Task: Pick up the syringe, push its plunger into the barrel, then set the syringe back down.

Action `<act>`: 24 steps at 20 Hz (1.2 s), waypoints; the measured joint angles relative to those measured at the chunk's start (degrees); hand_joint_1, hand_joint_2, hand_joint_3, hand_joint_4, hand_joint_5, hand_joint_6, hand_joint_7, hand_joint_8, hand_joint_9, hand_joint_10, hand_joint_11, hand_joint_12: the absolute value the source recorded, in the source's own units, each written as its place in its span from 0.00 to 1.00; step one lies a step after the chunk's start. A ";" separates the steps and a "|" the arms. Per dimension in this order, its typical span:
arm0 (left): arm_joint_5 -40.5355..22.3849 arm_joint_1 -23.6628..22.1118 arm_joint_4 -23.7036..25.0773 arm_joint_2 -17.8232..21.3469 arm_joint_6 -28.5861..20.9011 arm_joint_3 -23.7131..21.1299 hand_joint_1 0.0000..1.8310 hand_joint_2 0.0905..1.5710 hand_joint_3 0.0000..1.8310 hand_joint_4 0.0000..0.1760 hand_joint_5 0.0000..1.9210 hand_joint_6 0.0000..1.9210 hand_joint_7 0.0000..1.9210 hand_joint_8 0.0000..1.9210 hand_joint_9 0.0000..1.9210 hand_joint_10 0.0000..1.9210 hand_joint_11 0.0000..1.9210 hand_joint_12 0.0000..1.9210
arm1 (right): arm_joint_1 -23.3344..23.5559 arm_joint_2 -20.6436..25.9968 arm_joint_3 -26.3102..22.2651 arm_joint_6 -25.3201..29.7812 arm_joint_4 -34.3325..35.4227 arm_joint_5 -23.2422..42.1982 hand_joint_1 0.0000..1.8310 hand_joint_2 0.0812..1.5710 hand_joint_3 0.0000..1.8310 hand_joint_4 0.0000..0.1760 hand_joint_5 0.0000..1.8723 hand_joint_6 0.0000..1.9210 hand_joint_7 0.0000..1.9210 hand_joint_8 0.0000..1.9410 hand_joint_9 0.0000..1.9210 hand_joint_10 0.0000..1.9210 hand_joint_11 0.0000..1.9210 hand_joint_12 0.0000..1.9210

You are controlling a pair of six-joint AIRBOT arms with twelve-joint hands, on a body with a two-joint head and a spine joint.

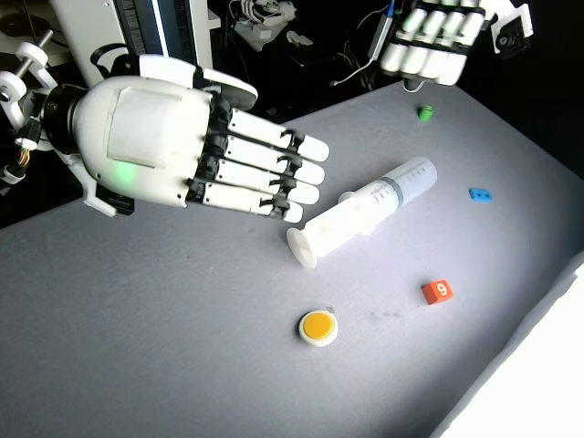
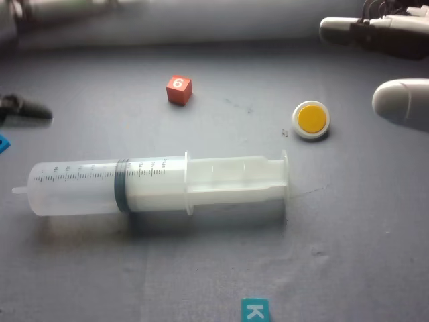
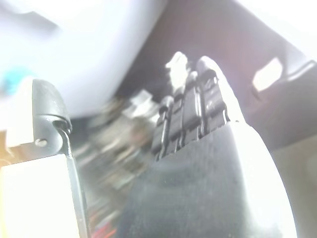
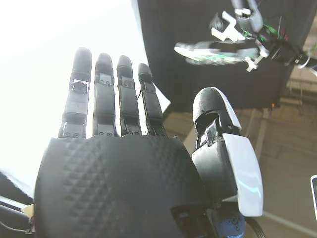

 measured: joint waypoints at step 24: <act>46.21 4.96 -30.38 -8.41 -2.54 -9.44 0.61 0.60 0.00 0.00 0.01 0.00 0.00 0.00 0.01 0.00 0.00 0.15 | -3.63 -0.52 0.00 -0.09 1.70 7.58 0.00 0.73 0.00 0.00 0.00 0.00 0.00 0.00 0.00 0.00 0.00 0.00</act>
